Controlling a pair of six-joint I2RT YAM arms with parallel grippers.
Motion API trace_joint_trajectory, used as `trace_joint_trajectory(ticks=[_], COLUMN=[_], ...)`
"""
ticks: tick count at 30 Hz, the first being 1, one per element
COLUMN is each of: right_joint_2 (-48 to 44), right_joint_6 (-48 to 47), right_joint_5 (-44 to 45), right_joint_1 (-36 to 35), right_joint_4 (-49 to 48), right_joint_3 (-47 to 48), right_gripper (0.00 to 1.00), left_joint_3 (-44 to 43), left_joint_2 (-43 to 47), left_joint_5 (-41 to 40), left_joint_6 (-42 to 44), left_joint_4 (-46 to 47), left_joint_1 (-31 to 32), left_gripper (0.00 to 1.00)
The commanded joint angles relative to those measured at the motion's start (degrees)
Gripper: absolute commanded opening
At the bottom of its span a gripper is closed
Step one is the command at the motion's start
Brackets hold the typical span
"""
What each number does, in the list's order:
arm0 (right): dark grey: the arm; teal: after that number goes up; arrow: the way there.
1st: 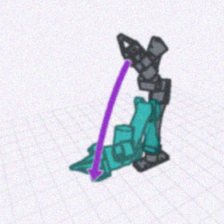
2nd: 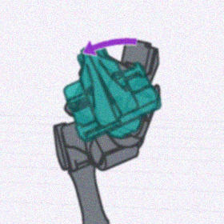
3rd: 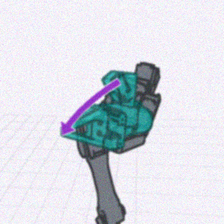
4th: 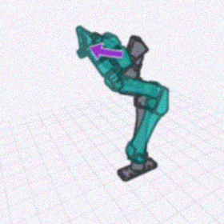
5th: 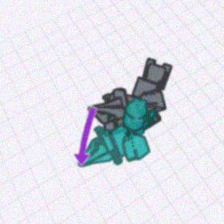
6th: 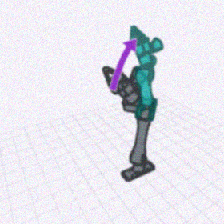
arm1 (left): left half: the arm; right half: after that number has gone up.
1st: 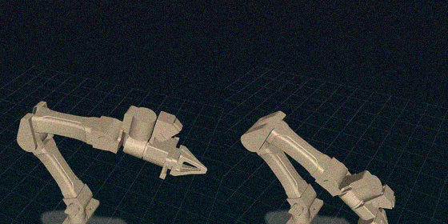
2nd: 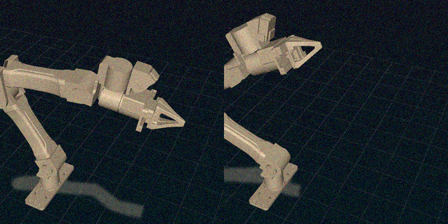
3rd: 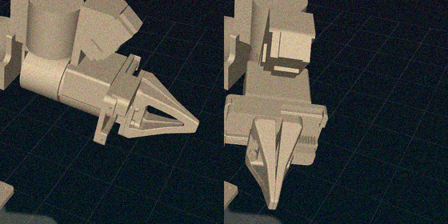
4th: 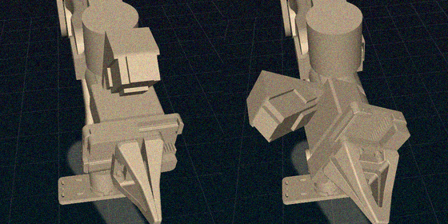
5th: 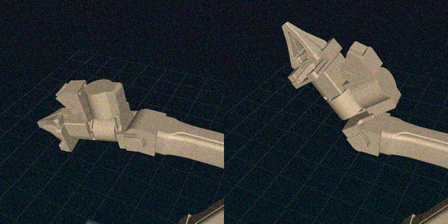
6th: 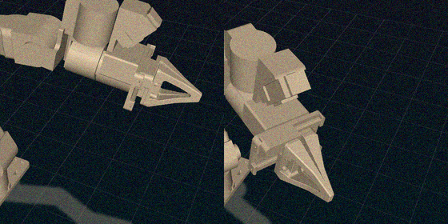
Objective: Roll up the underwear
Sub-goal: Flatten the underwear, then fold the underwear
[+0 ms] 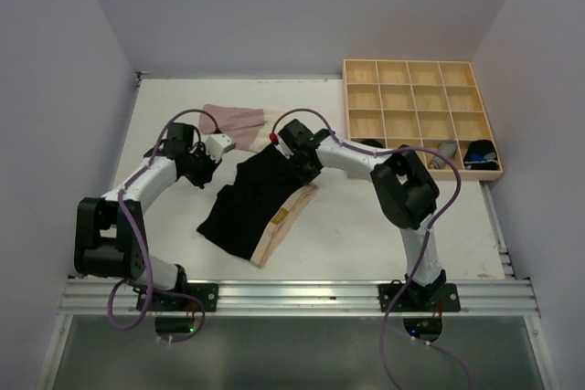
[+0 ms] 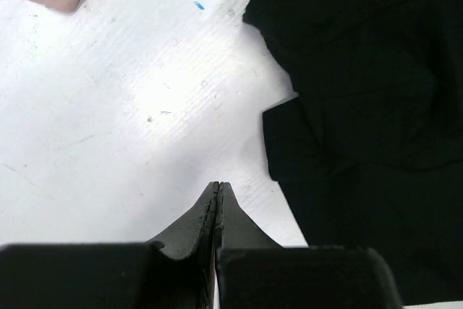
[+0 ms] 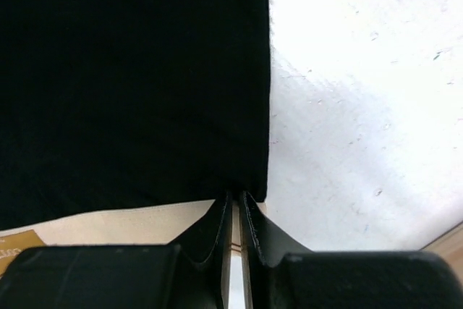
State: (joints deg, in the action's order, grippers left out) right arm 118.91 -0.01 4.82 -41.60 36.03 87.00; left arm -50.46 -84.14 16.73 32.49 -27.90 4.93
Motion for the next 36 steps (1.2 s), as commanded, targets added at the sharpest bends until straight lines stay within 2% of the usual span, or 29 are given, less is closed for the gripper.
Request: trace_joint_trajectory(ticks=[1, 2, 3, 4, 7, 10, 15, 18, 26, 29, 36], right_joint_2=[0.54, 0.10, -1.21, -2.10, -6.75, -10.89, -13.18, -12.30, -3.18, -2.37, -8.25], right_joint_6=[-3.68, -3.25, -2.81, -2.28, -0.43, 3.43, 7.04, 9.41, 11.09, 10.74, 9.16], right_joint_5=[4.14, 4.15, 3.97, 3.45, 0.47, -2.44, -10.61, -14.48, -12.73, -10.71, -7.19], right_joint_1=[0.21, 0.21, 0.21, 0.21, 0.21, 0.21, 0.12, -0.41, -1.46, -1.46, -1.11], right_joint_4=[1.85, 1.85, 1.94, 1.85, 0.88, 0.53, -0.61, -2.19, -4.04, -3.78, -4.21], right_joint_3=[2.03, 1.94, 1.94, 1.51, -0.34, -2.00, -4.82, -6.05, -7.38, -7.81, -11.06], right_gripper=[0.13, 0.13, 0.14, 0.16, 0.24, 0.28, 0.27, 0.27, 0.29, 0.27, 0.23], left_joint_3=[-0.60, -1.74, -2.36, -3.06, -4.65, -5.70, -6.93, -6.85, -6.58, -5.80, -4.12], left_joint_2=[-0.32, -1.19, -3.20, -4.27, -7.35, -9.37, -13.50, -15.26, -16.76, -15.01, -10.61], left_joint_5=[2.74, 4.26, 5.67, 8.29, 12.43, 14.38, 12.72, 12.45, 10.16, 8.59, 4.90], left_joint_6=[0.10, 0.12, 0.03, 0.03, -0.15, -0.41, -1.29, -1.20, -1.03, -0.50, 1.08], left_joint_4=[1.47, 0.66, -0.04, -1.61, -3.21, -3.47, -2.07, -2.16, -2.51, -2.60, -2.95], left_joint_1=[-1.41, -1.50, -1.50, -1.50, -1.41, -1.33, -0.62, -0.36, -0.18, -0.27, -2.11], left_gripper=[0.00, 0.04, 0.14, 0.29, 0.48, 0.52, 0.39, 0.35, 0.01, 0.00, 0.00])
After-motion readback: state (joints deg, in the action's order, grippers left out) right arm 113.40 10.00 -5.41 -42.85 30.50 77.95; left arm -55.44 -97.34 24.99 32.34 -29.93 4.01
